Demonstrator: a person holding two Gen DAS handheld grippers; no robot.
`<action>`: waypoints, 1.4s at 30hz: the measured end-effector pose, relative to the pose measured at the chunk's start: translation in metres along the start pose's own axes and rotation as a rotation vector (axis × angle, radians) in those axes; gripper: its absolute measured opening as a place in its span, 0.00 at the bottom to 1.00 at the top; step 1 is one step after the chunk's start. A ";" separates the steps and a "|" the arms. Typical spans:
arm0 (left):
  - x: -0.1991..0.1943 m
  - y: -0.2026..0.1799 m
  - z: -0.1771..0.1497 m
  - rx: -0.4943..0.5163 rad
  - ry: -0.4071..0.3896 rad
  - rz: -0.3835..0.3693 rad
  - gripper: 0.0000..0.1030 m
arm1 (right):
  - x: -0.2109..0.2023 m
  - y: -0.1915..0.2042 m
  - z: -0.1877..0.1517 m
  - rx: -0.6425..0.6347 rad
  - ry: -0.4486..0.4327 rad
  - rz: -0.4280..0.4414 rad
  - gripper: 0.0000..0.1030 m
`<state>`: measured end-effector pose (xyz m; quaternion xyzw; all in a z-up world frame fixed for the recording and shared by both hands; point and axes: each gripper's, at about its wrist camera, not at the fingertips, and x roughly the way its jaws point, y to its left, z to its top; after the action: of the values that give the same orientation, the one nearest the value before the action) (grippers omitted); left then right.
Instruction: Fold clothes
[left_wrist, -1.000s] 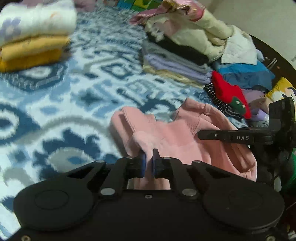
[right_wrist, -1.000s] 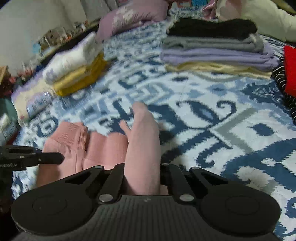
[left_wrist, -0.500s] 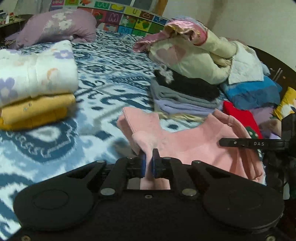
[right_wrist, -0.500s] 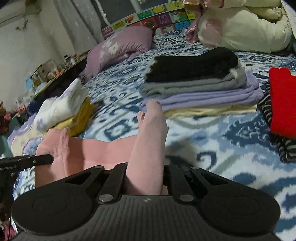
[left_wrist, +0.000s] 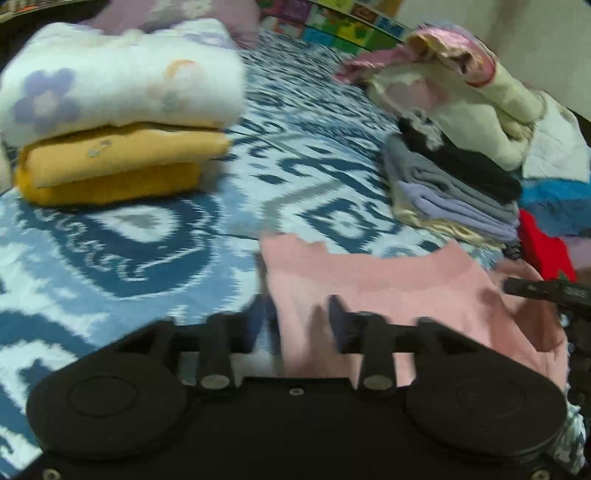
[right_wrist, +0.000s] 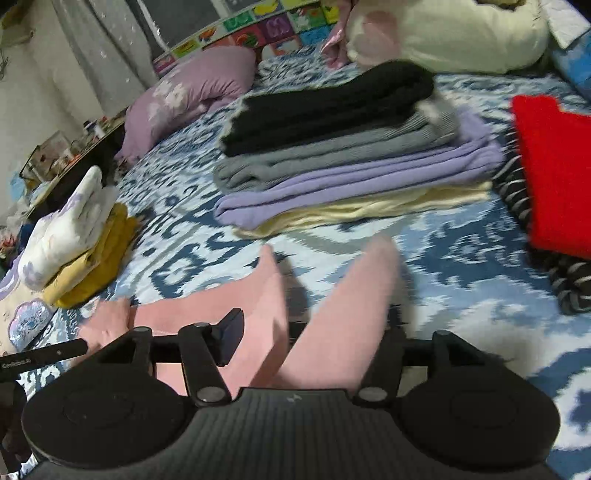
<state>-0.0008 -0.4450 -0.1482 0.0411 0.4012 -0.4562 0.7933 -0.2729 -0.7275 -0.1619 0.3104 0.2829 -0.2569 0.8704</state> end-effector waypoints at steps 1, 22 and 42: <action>-0.003 0.002 -0.001 -0.002 -0.001 0.008 0.41 | -0.007 -0.001 -0.001 -0.007 -0.011 -0.006 0.56; -0.018 -0.030 -0.010 0.040 0.049 0.107 0.42 | -0.101 -0.040 -0.116 0.194 -0.154 0.016 0.62; -0.008 -0.048 0.003 0.091 0.043 0.184 0.42 | -0.122 -0.080 -0.115 0.270 -0.445 -0.119 0.70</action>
<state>-0.0378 -0.4685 -0.1266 0.1238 0.3915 -0.3983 0.8202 -0.4477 -0.6696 -0.1883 0.3423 0.0658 -0.4051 0.8452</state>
